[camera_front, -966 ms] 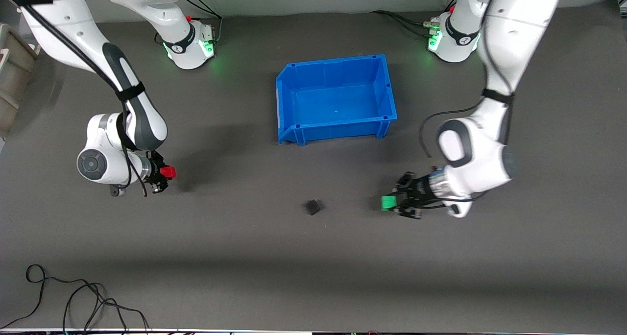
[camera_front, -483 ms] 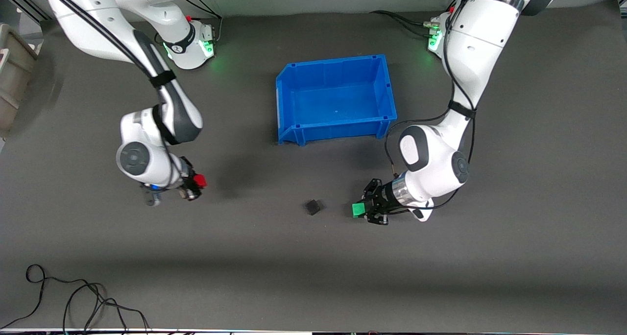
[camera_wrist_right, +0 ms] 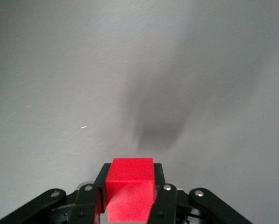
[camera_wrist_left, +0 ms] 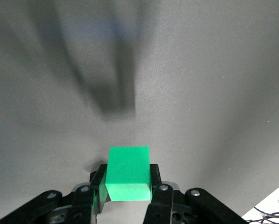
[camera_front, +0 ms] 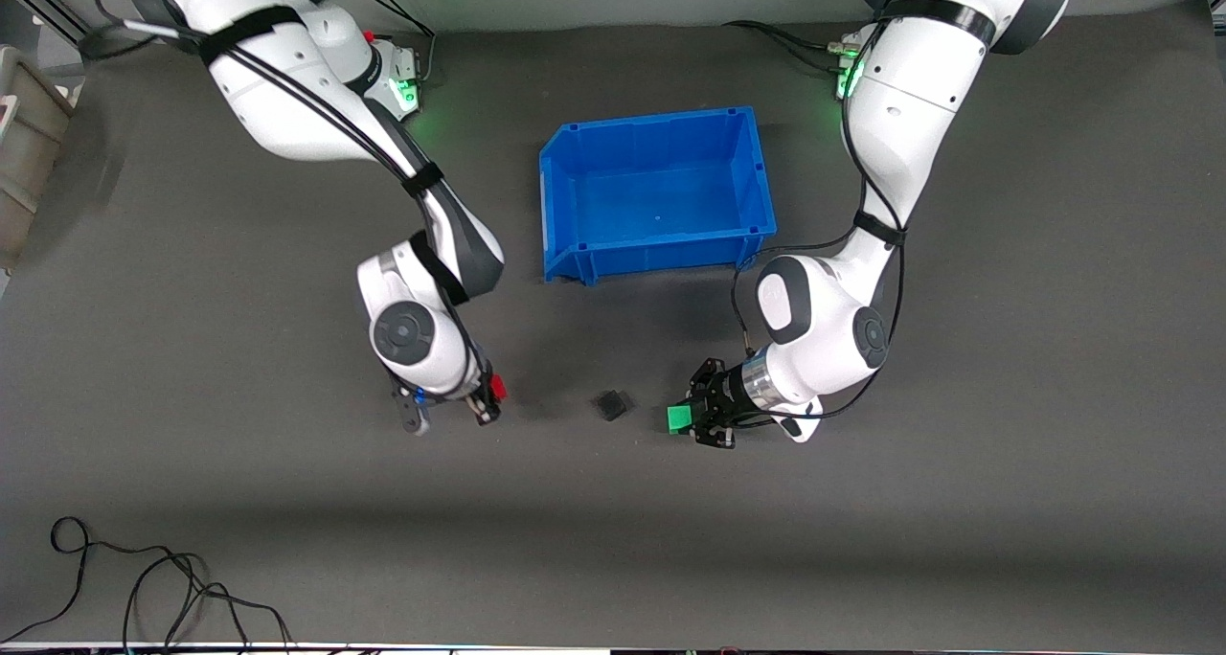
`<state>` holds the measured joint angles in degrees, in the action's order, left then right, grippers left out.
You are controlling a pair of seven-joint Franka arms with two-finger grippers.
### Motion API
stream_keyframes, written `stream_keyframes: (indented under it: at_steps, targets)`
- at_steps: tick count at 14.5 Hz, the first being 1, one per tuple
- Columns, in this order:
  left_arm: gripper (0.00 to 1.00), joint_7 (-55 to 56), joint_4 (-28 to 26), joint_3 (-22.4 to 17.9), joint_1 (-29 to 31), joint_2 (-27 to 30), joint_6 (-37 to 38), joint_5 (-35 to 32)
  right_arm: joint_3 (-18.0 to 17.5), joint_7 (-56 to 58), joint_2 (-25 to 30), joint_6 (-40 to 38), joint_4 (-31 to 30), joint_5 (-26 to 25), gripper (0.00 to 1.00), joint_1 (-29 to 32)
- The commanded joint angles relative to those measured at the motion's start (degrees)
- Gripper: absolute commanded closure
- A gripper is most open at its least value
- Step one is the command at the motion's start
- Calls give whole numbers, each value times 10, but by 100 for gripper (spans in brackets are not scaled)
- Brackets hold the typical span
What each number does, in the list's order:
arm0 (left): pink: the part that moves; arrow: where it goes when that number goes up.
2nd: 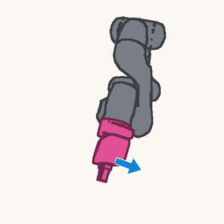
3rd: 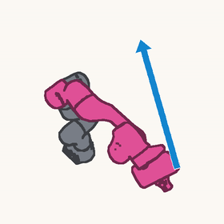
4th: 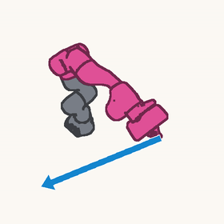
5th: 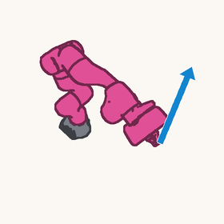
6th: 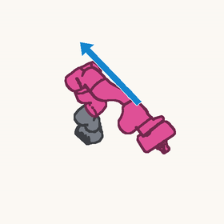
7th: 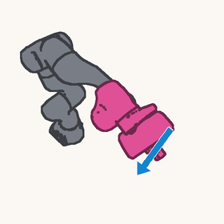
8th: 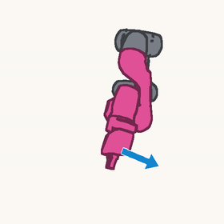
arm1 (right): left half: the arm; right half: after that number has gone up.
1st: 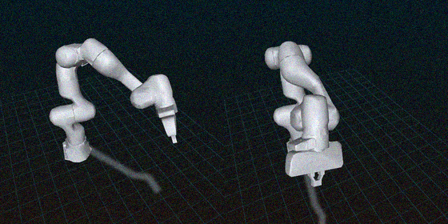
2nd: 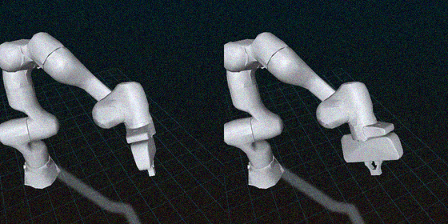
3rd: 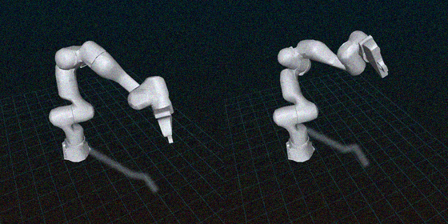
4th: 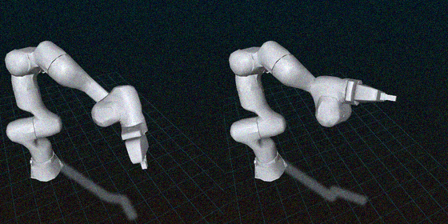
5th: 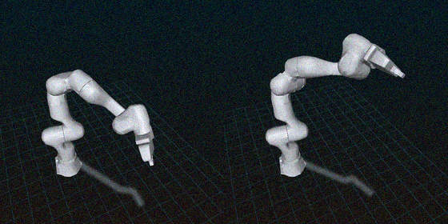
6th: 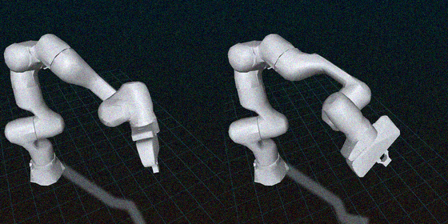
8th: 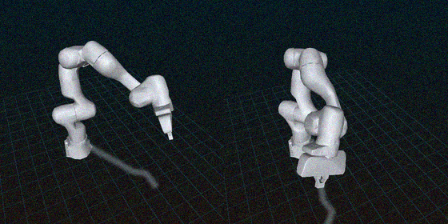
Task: Attach green and red cubes to black cube
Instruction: 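Carry the red cube and the green cube toward the black cube, then press the red cube against the black cube with the right gripper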
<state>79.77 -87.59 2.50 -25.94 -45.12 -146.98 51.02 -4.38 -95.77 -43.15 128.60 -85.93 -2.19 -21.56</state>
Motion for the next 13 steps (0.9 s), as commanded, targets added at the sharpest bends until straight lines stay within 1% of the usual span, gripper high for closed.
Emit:
stream_keyframes:
  at_steps: [1, 2, 3, 6, 7, 9, 13]
  targets:
    - [100, 43, 10, -10, -8, -3, 0, 2, 7, -78, -84, -5, 125, -4, 82, -24]
    - [100, 51, 8, -12, -5, -2, 4, 2, 8, -119, -102, -5, 149, -4, 81, -29]
    - [100, 56, 8, -15, -3, -2, 8, 2, 8, -137, -111, 2, 160, -4, 82, -29]
    - [100, 57, -6, -15, 17, -1, 8, 2, 2, -144, -136, 63, 165, -1, 82, -37]
    - [100, 57, -8, -15, 25, -1, 8, 2, 2, -148, -147, 80, 178, 4, 82, -46]
    - [100, 57, -15, -15, 31, 1, 9, 2, 0, -164, -175, 83, 220, 12, 83, -60]
    - [100, 57, -25, -16, 31, 9, 12, 2, -3, -166, -168, 62, 212, 13, 83, -71]
